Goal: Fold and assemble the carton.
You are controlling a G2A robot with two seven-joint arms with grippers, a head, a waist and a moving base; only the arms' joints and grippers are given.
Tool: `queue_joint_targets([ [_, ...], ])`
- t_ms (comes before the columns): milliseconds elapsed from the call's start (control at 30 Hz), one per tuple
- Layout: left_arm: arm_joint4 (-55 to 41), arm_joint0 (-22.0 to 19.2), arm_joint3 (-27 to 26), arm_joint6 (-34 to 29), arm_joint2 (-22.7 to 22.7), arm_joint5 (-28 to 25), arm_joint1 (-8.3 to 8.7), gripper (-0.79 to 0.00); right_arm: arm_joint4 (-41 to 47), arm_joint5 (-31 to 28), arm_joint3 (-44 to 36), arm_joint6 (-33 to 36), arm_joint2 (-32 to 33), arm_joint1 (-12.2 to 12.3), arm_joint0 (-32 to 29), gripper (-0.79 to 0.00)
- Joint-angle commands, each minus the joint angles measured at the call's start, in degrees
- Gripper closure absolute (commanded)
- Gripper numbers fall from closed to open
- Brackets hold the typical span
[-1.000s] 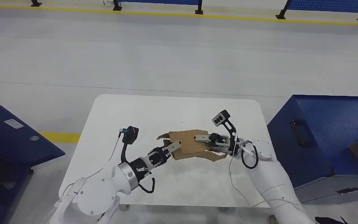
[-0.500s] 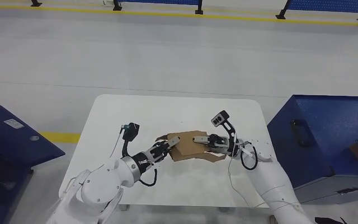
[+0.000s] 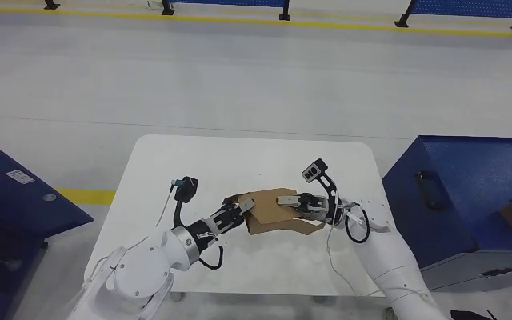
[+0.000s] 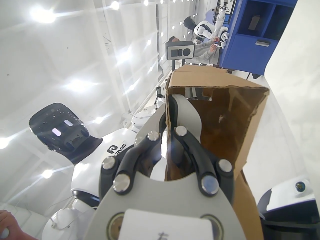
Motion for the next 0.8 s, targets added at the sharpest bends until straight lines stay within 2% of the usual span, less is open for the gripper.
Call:
queue_joint_targets([
  [0,-0.04,0.24,-0.26,0.03,-0.19,-0.19,0.01,-0.391,-0.11,-0.06,-0.08,-0.03,0.03,0.02,0.01,0.000],
  [133,-0.07,0.63,-0.52,0.17,-0.38,-0.56,-0.02,-0.416,-0.09,0.04,-0.44,-0.07,0.06,0.05,-0.05,0.000],
  [767,0.09,1.13,0.25,-0.48,-0.88,-1.14,-0.15,-0.351,0.32,-0.12,-1.10,-0.29,-0.38,0.00,-0.49,0.000],
])
